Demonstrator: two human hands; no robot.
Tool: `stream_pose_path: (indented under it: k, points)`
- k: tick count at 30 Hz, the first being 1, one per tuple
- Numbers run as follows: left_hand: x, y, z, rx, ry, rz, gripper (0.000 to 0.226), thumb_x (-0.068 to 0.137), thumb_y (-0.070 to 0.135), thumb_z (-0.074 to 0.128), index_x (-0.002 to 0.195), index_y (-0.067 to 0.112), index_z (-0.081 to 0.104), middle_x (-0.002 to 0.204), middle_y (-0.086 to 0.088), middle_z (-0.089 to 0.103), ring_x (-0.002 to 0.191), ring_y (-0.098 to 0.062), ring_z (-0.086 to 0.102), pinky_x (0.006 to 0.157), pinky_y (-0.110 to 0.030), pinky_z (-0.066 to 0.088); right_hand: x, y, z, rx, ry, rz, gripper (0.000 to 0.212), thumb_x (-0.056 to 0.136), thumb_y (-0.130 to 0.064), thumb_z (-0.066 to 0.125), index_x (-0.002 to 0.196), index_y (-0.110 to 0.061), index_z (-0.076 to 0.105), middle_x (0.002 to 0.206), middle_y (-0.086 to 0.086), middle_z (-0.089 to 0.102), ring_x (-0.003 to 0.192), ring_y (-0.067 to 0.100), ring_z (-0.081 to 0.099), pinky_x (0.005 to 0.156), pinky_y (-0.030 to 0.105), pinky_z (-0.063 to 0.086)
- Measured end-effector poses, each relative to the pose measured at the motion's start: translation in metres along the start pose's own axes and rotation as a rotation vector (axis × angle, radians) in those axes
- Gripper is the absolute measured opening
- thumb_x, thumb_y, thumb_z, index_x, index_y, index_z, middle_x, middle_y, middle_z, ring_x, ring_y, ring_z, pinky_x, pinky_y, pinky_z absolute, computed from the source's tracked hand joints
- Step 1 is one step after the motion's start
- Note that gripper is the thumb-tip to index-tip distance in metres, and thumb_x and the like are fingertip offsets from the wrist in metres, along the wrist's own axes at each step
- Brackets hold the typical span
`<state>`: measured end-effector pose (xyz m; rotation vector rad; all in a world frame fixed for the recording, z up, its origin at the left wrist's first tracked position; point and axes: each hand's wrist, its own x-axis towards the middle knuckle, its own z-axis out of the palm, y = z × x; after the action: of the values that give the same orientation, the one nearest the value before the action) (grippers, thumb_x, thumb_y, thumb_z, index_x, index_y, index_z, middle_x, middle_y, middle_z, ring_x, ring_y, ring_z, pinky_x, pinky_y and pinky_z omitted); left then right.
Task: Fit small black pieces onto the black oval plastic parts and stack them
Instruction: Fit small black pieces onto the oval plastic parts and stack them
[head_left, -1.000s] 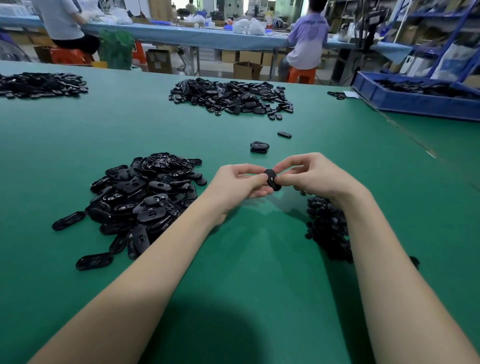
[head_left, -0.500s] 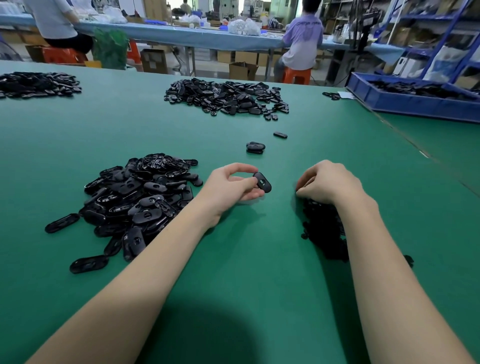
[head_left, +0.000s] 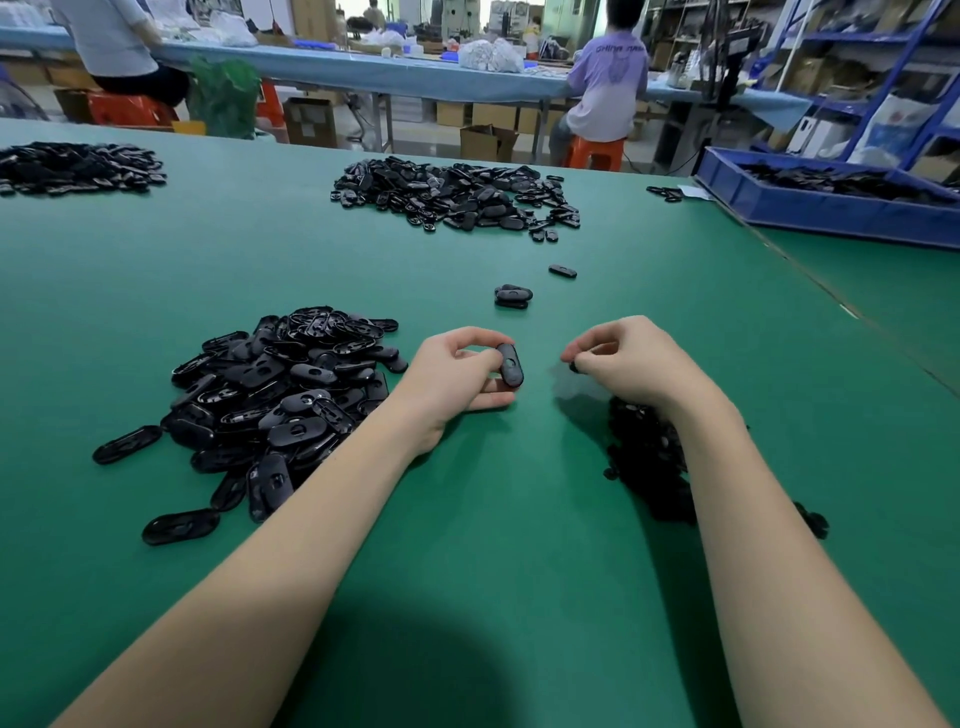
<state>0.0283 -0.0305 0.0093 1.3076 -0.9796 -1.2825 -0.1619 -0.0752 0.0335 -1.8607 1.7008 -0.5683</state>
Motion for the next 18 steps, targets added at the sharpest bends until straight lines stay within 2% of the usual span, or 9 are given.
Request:
stream_pose_path:
  k: [1,4,7,11,15,18]
  points:
    - [0.000,-0.001,0.000,-0.013,0.005,0.006,0.021,0.097,-0.004,0.051,0.103,0.007,0.067,0.088,-0.012,0.065,0.071,-0.023,0.072,0.071,-0.029,0.063,0.000,-0.001,0.000,0.054,-0.016,-0.023,0.021,0.092,-0.019,0.060,0.087,-0.030,0.078,0.070,-0.017,0.067,0.045,-0.003,0.049,0.046,0.015,0.035]
    - [0.001,-0.002,0.000,-0.022,0.018,0.039,0.020,0.095,-0.007,0.050,0.106,0.005,0.060,0.087,-0.012,0.071,0.073,-0.025,0.075,0.077,-0.033,0.063,-0.002,-0.005,0.000,0.184,-0.086,-0.078,0.019,0.092,-0.017,0.064,0.086,-0.028,0.078,0.056,-0.020,0.060,0.051,0.003,0.046,0.046,0.012,0.035]
    - [0.000,-0.001,-0.001,-0.010,0.016,0.035,0.019,0.092,-0.006,0.056,0.106,0.007,0.057,0.092,-0.010,0.073,0.070,-0.022,0.075,0.078,-0.027,0.062,-0.005,-0.010,0.000,0.260,-0.135,-0.142,0.014,0.094,-0.020,0.068,0.088,-0.028,0.078,0.062,-0.019,0.062,0.055,0.003,0.047,0.047,0.008,0.035]
    - [-0.001,0.000,-0.002,0.031,-0.010,0.045,0.020,0.089,-0.007,0.065,0.104,0.005,0.062,0.097,-0.013,0.074,0.071,-0.020,0.071,0.080,-0.023,0.060,-0.008,-0.014,-0.001,0.300,-0.171,-0.185,0.012,0.094,-0.022,0.070,0.089,-0.029,0.078,0.078,-0.011,0.070,0.061,0.008,0.048,0.051,0.012,0.037]
    - [-0.002,0.001,-0.002,0.057,-0.030,0.061,0.021,0.088,-0.003,0.070,0.108,0.002,0.068,0.097,-0.013,0.075,0.071,-0.017,0.068,0.074,-0.017,0.058,-0.007,-0.015,0.000,0.301,-0.155,-0.180,0.008,0.092,-0.019,0.073,0.091,-0.026,0.077,0.075,-0.010,0.071,0.058,0.007,0.046,0.050,0.010,0.037]
    - [-0.002,0.001,-0.003,0.065,-0.039,0.073,0.020,0.089,0.007,0.074,0.109,0.005,0.073,0.097,-0.012,0.076,0.076,-0.017,0.068,0.079,-0.018,0.058,-0.006,-0.016,0.000,0.298,-0.160,-0.176,0.009,0.092,-0.014,0.072,0.091,-0.021,0.078,0.074,-0.009,0.071,0.057,0.008,0.045,0.051,0.010,0.038]
